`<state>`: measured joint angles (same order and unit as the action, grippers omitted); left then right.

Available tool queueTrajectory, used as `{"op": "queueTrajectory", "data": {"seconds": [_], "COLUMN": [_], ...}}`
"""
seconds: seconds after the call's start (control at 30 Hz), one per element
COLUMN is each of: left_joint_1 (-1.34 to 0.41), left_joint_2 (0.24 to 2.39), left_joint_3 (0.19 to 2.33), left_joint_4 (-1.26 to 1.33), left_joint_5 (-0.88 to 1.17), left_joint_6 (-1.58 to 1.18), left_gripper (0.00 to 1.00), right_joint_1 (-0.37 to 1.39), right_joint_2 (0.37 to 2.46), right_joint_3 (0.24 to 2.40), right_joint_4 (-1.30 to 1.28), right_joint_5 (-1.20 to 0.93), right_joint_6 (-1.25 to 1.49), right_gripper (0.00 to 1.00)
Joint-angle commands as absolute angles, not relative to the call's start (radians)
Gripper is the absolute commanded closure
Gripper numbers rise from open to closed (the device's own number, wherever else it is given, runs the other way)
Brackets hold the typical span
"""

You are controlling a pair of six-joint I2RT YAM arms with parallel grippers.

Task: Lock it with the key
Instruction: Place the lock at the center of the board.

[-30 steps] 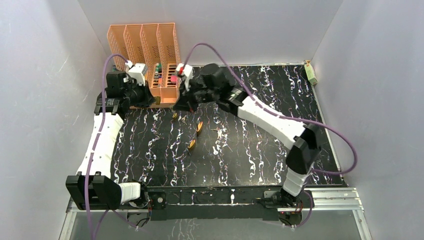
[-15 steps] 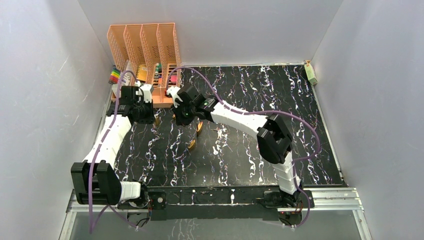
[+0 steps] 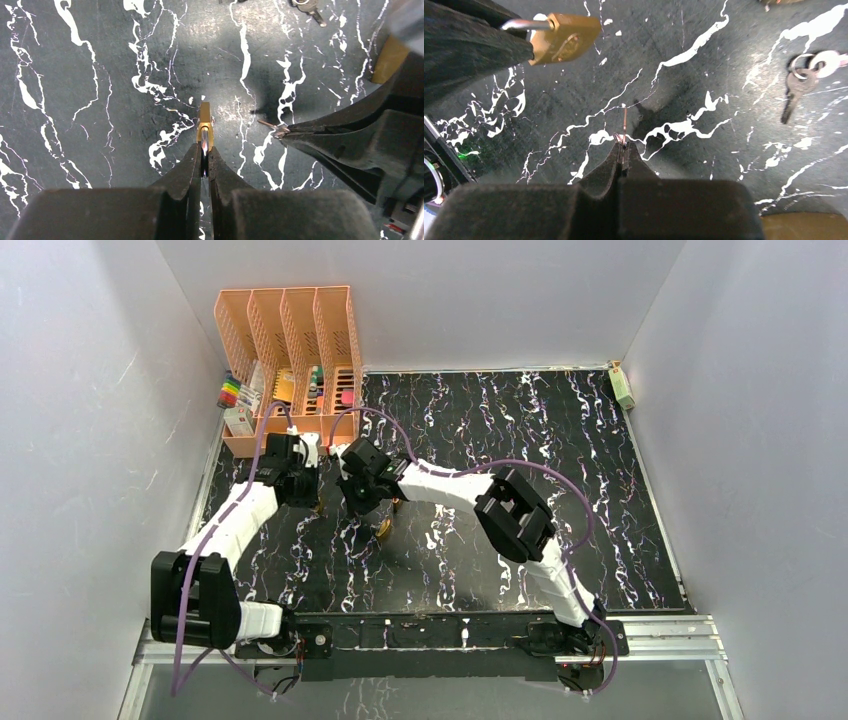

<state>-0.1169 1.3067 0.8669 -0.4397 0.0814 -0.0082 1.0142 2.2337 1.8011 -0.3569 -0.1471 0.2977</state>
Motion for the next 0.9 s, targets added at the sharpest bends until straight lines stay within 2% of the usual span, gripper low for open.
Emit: {"op": "queueTrajectory", "data": {"seconds": [0.0,0.37,0.57,0.77,0.87], "left_joint_1": [-0.127,-0.129,-0.129,-0.129,-0.129], "left_joint_2": [1.329,1.434,1.493,1.526,1.512], "left_joint_3": [0.862,0.890,0.944,0.991,1.004], "left_joint_4": [-0.383,-0.365,-0.394,-0.427,-0.429], "left_joint_5": [0.029,0.014,0.034,0.055,0.054], "left_joint_6": [-0.021,-0.005,0.030,0.034,0.030], "left_gripper": [1.00,1.00,0.98,0.78,0.70], "right_joint_1": [1.020,1.023,1.023,1.015,1.005], "right_joint_2": [2.257,2.276,2.288,2.279,2.258], "right_joint_3": [1.858,1.845,1.879,1.900,1.899], "right_joint_4": [-0.316,-0.297,-0.311,-0.324,-0.323], "right_joint_5": [-0.165,-0.157,-0.154,-0.138,-0.136], "right_joint_6": [0.358,0.373,0.363,0.341,0.329], "right_gripper": [1.00,1.00,0.80,0.58,0.51]}}
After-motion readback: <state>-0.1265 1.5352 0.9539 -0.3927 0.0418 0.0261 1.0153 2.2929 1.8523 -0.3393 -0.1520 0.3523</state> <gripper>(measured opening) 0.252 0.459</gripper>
